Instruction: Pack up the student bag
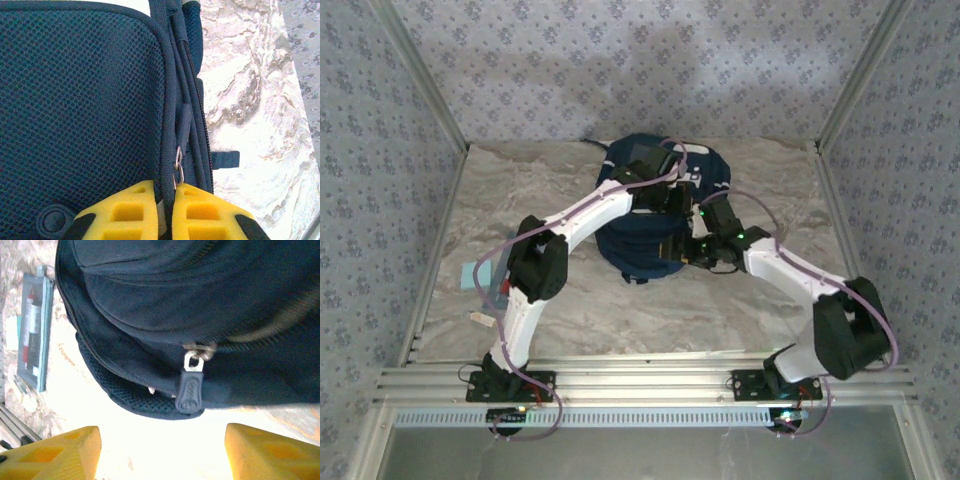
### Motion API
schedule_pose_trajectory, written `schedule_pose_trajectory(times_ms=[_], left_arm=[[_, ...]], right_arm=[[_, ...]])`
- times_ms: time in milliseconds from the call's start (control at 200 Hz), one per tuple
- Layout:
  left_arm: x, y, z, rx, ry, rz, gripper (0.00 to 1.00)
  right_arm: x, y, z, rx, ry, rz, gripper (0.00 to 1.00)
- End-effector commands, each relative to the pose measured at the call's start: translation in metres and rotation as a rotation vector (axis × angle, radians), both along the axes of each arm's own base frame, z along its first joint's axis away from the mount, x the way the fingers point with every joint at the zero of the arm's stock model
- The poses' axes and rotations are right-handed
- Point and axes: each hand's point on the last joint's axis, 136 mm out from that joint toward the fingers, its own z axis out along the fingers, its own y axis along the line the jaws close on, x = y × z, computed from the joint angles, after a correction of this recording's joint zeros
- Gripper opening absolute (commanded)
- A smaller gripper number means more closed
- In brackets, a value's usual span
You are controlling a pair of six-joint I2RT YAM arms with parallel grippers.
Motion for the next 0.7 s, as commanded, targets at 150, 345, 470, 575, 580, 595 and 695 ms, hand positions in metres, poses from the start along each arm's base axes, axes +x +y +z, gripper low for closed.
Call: schedule_pose_trajectory(times_ms=[150, 345, 470, 575, 580, 595, 695], left_arm=[[0.006, -0.006, 0.075, -0.121, -0.158, -0.013, 0.35], [-0.007, 0.005, 0.084, -0.102, -0.143, -0.020, 0.47], [-0.026, 0.016, 0.072, -0.068, -0.112, -0.029, 0.47], [-0.045, 0.022, 0.054, -0.017, -0.084, -0.037, 0.47], [-0.046, 0.022, 0.052, -0.014, -0.081, -0.039, 0.47], [-0.048, 0.023, 0.048, -0.002, -0.078, -0.038, 0.47], [-0.064, 0.024, 0.026, 0.055, -0.035, -0.046, 0.47]], right_arm=[[0.010, -0.068, 0.014, -0.040, -0.051, -0.175, 0.74], [0.026, -0.087, -0.003, -0.039, -0.033, -0.266, 0.75], [0.031, -0.092, -0.018, -0.053, -0.011, -0.320, 0.75], [0.034, -0.098, -0.029, -0.069, 0.009, -0.375, 0.74], [0.034, -0.099, -0.030, -0.072, 0.011, -0.378, 0.74], [0.034, -0.100, -0.031, -0.076, 0.013, -0.384, 0.74], [0.035, -0.109, -0.035, -0.104, 0.021, -0.423, 0.73]])
